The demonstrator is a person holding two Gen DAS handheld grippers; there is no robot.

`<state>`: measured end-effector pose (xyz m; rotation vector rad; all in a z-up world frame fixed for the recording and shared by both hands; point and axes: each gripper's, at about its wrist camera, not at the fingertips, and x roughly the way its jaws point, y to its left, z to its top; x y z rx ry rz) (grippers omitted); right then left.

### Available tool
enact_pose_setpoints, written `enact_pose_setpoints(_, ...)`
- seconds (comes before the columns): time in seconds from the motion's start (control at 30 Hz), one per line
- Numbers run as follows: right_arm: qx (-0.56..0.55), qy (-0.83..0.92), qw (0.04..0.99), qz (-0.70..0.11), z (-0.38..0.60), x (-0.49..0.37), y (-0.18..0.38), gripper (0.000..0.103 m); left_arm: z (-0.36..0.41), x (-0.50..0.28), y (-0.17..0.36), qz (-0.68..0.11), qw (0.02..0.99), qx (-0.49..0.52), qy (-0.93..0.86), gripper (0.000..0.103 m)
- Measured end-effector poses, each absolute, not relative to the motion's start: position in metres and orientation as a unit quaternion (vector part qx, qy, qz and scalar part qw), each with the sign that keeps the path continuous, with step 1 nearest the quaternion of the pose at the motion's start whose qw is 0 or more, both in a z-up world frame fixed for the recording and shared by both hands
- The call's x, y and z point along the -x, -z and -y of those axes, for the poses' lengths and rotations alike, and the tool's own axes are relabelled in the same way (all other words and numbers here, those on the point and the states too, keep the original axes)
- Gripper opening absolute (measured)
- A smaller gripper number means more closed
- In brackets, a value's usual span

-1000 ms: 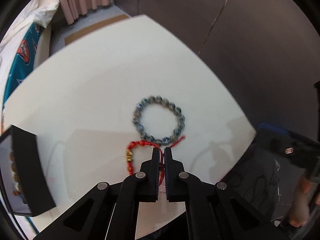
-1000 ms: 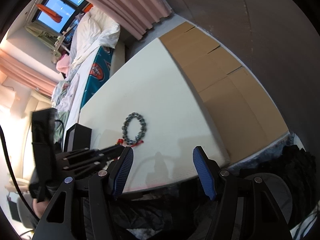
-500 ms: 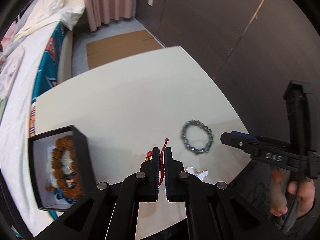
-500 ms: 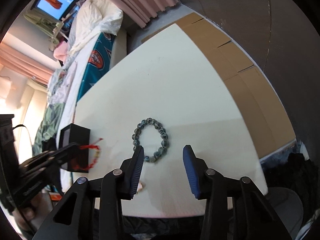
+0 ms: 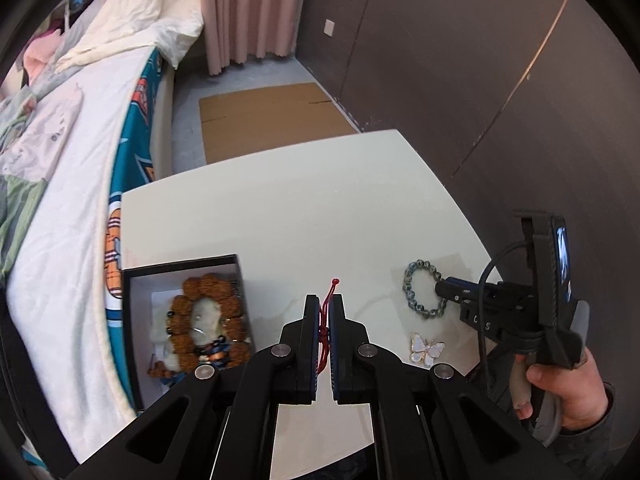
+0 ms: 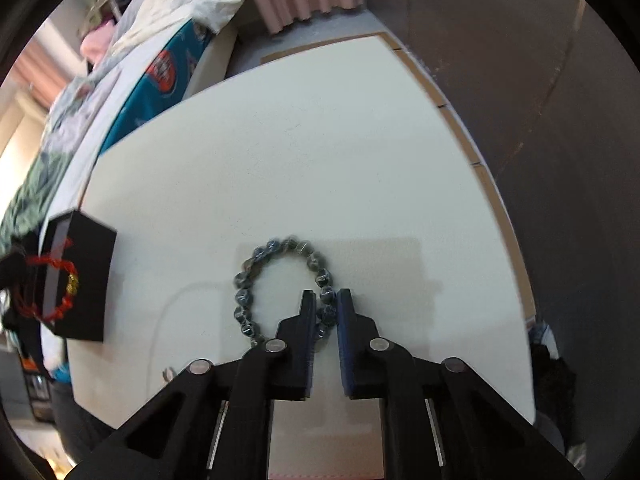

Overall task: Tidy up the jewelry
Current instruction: 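Lift the red string bracelet with the left tool while the right tool grasps the grey bead bracelet, then open the left tool over the black box while the right tool lowers the grey bracelet in and opens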

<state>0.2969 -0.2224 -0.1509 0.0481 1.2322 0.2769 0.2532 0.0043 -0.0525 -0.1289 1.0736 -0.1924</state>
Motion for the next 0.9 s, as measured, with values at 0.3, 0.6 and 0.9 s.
enact_pose_setpoints(0.3,-0.066,-0.185,0.827,-0.526,0.218,-0.285,0.116,0.011,-0.041,-0.237,0.025,-0.477,0.872,0.088,0.074,0.004)
enact_pose_setpoints(0.6,-0.068,-0.219,0.835,-0.501,0.190,-0.270,0.081,0.010,-0.076,-0.232,0.019,-0.465,0.880,0.089,0.048,0.004)
enact_pose_setpoints(0.9,-0.052,-0.250,0.840,-0.479,0.156,-0.263,0.060,0.010,-0.083,-0.238,0.037,-0.482,0.862,0.128,0.092,0.010)
